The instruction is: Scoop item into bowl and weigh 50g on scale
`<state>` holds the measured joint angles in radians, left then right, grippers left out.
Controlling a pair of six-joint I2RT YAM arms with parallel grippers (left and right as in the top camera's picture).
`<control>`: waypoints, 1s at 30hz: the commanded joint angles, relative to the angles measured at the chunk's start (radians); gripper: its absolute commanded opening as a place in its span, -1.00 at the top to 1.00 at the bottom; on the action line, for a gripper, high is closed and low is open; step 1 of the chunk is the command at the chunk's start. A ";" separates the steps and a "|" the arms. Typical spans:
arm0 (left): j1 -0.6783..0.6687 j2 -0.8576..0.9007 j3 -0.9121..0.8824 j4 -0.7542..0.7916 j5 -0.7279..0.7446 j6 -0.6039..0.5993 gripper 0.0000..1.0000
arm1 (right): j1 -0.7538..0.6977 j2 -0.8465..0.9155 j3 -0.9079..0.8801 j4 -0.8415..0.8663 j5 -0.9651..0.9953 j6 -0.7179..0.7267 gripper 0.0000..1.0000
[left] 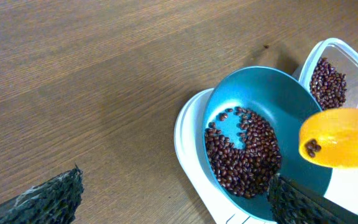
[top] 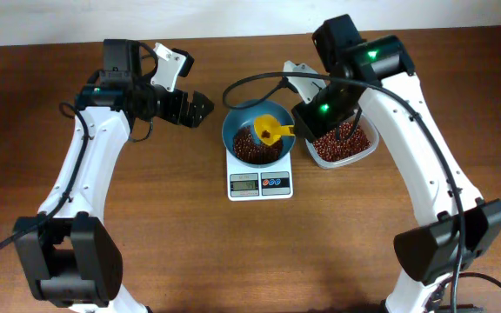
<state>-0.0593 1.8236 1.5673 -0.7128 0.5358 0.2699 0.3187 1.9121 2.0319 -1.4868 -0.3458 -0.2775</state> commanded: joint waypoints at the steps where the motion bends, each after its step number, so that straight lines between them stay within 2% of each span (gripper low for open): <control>1: 0.003 0.005 0.023 0.000 0.018 0.016 -0.98 | 0.002 -0.008 0.021 -0.029 0.123 0.031 0.92; 8: 0.003 0.005 0.023 0.000 0.018 0.016 -0.98 | 0.002 -0.008 0.022 -0.021 0.117 0.032 0.92; 11: 0.003 0.005 0.023 0.000 0.018 0.016 -0.98 | 0.002 -0.008 0.027 -0.021 -0.046 -0.028 0.92; 14: 0.003 0.005 0.023 0.000 0.018 0.016 -0.98 | 0.001 -0.008 0.026 -0.034 0.066 -0.016 0.92; 19: 0.003 0.005 0.023 0.000 0.018 0.016 -0.98 | 0.001 -0.008 0.026 -0.016 0.121 0.019 0.92; 24: 0.003 0.005 0.023 0.000 0.018 0.016 -0.98 | 0.019 -0.008 0.051 -0.010 0.045 -0.003 0.92; 30: 0.003 0.005 0.023 0.000 0.018 0.016 -0.98 | 0.060 -0.008 0.056 -0.013 0.179 -0.002 0.92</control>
<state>-0.0593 1.8236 1.5673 -0.7136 0.5358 0.2699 0.3489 1.9121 2.0628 -1.4998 -0.2485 -0.2699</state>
